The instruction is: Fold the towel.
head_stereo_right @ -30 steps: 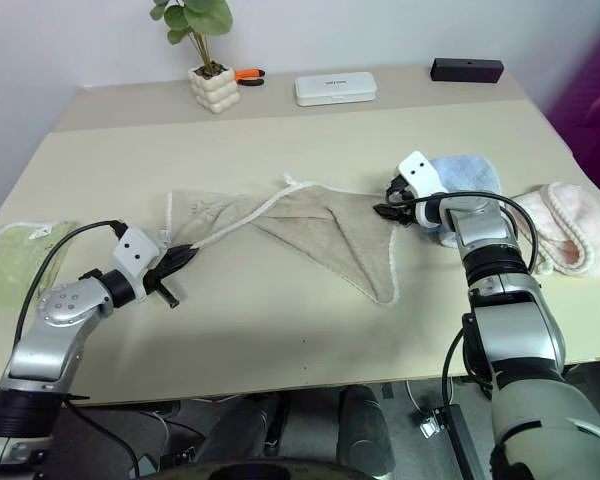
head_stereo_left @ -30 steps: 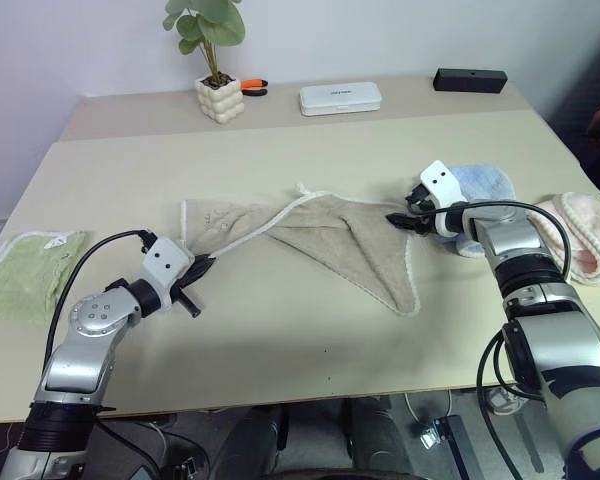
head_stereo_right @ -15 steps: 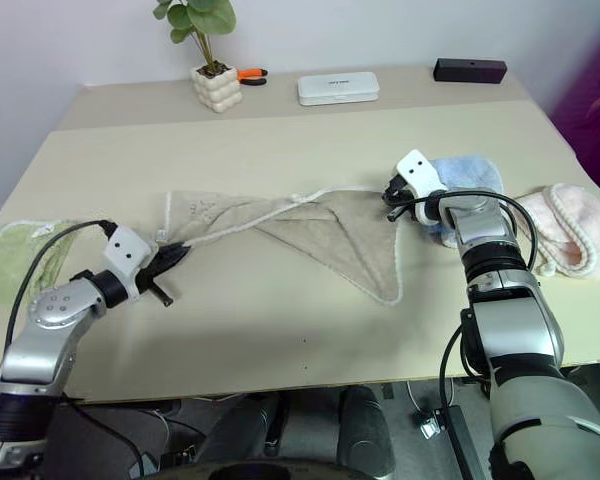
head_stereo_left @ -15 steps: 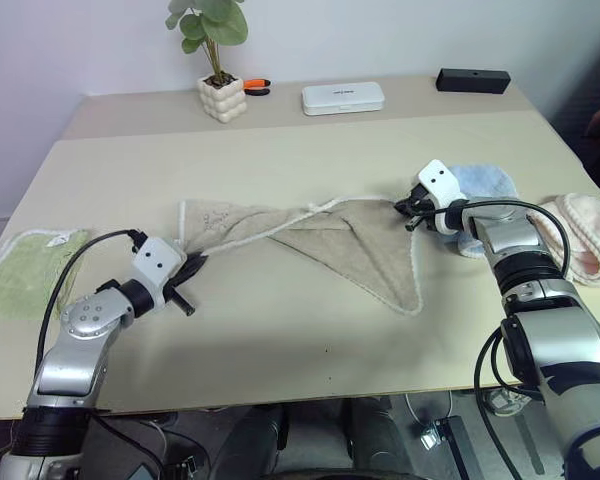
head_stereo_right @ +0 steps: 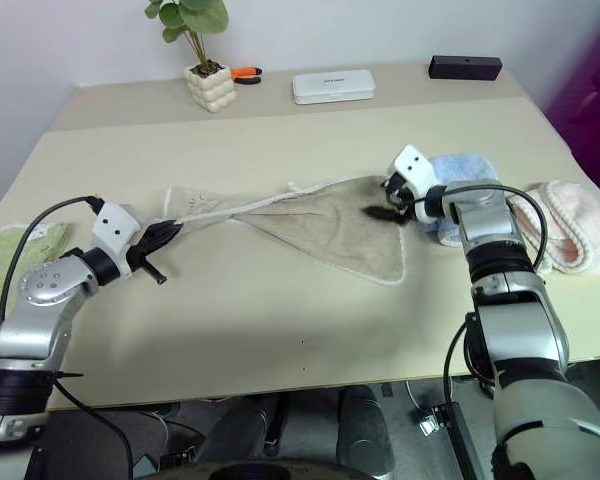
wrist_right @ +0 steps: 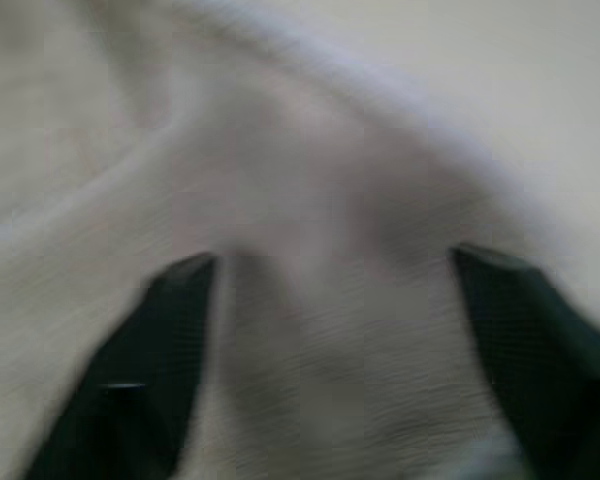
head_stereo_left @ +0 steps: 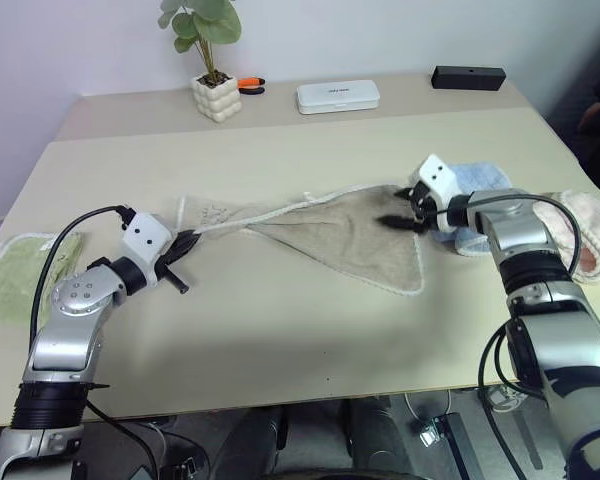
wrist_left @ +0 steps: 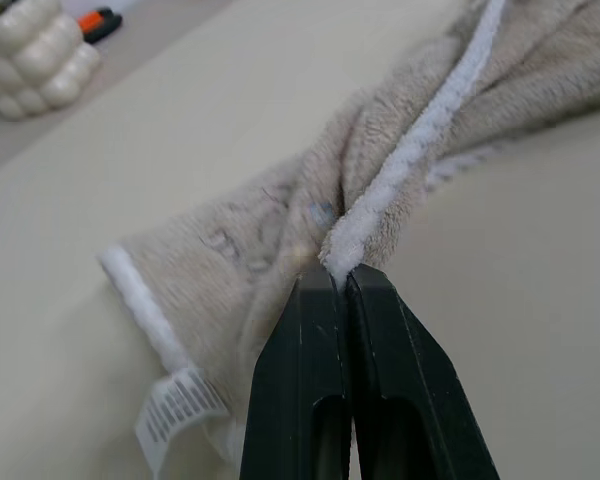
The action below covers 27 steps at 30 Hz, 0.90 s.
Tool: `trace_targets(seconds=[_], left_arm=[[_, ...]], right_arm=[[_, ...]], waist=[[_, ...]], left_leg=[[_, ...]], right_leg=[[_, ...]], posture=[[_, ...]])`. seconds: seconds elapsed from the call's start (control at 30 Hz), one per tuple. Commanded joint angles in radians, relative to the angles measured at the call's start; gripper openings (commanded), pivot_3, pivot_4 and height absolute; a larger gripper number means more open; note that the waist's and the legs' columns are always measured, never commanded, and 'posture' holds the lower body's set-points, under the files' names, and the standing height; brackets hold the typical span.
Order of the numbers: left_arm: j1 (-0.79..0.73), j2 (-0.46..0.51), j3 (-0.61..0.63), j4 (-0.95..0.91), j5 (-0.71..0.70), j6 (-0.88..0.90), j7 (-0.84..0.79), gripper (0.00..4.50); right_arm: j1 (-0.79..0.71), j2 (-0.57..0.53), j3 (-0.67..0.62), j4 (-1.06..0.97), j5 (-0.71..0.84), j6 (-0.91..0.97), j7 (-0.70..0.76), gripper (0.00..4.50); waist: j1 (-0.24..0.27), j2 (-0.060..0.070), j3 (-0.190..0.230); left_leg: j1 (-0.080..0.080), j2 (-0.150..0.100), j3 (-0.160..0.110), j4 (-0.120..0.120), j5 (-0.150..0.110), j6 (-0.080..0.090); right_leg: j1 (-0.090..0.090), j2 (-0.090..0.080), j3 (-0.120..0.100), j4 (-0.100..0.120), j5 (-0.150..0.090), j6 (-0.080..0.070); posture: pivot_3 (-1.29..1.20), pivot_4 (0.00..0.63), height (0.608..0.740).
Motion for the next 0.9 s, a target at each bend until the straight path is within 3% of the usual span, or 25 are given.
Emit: trace_targets(seconds=[0.03, 0.2, 0.47, 0.9], left_arm=[[0.023, 0.010, 0.035, -0.065, -0.018, 0.011, 0.008, 0.00], [0.094, 0.019, 0.052, -0.145, -0.064, 0.075, -0.011, 0.00], [0.397, 0.139, 0.177, -0.235, -0.067, 0.077, -0.109, 0.00], [0.419, 0.132, 0.160, -0.247, -0.047, 0.072, -0.099, 0.00]], right_arm=[[0.004, -0.018, -0.004, -0.092, 0.014, 0.004, 0.022, 4.44], [-0.123, 0.019, -0.030, 0.114, -0.043, -0.052, -0.196, 4.44], [-0.220, 0.024, -0.007, 0.265, -0.077, -0.190, -0.214, 4.44], [-0.300, 0.115, 0.063, 0.424, -0.190, -0.516, -0.255, 4.44]], waist=[[0.001, 0.000, 0.000], [-0.003, 0.000, 0.000], [-0.003, 0.000, 0.000], [-0.007, 0.001, 0.000]], left_leg=[[0.000, 0.000, 0.000, 0.000, 0.000, 0.000], [0.000, 0.001, 0.001, 0.000, 0.000, 0.000], [0.000, 0.006, 0.005, -0.001, -0.001, -0.002], [0.001, 0.007, 0.006, -0.001, -0.001, -0.003]], right_leg=[[0.000, 0.000, 0.000, 0.000, 0.000, 0.000], [-0.001, 0.001, 0.001, 0.001, 0.003, -0.002], [-0.003, 0.006, 0.004, -0.001, 0.003, -0.003], [-0.002, 0.006, 0.004, 0.000, 0.004, -0.005]], posture=[[0.00, 0.150, 0.740], [0.00, 0.150, 0.740], [0.00, 0.150, 0.740], [0.00, 0.150, 0.740]])
